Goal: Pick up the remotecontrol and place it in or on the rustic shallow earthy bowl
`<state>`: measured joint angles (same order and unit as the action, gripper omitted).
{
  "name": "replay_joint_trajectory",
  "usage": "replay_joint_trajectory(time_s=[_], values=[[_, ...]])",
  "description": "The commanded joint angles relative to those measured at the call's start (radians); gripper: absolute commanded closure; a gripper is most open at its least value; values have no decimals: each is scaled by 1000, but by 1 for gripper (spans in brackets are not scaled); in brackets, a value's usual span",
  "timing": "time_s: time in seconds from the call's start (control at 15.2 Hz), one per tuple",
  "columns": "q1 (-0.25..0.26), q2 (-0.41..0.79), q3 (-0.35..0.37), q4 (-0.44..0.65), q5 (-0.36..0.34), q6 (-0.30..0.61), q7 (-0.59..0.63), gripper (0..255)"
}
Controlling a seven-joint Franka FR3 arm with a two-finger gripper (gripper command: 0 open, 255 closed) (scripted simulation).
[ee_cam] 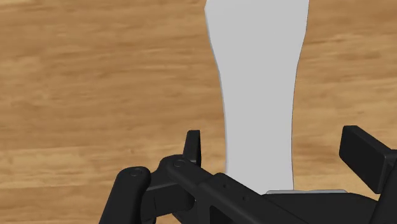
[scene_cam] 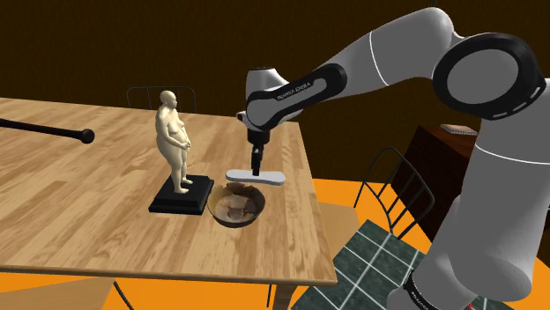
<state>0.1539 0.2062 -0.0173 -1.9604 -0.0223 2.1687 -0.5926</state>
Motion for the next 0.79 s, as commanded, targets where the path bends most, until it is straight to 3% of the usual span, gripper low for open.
replay_joint_trajectory(time_s=[0.0, 0.33, 0.73], values=[[0, 17, 1, -8, -1, 25, -5, 0], [0, 55, 1, -35, -1, 91, -5, 0], [0, 55, 1, -35, -1, 91, -5, 0]])
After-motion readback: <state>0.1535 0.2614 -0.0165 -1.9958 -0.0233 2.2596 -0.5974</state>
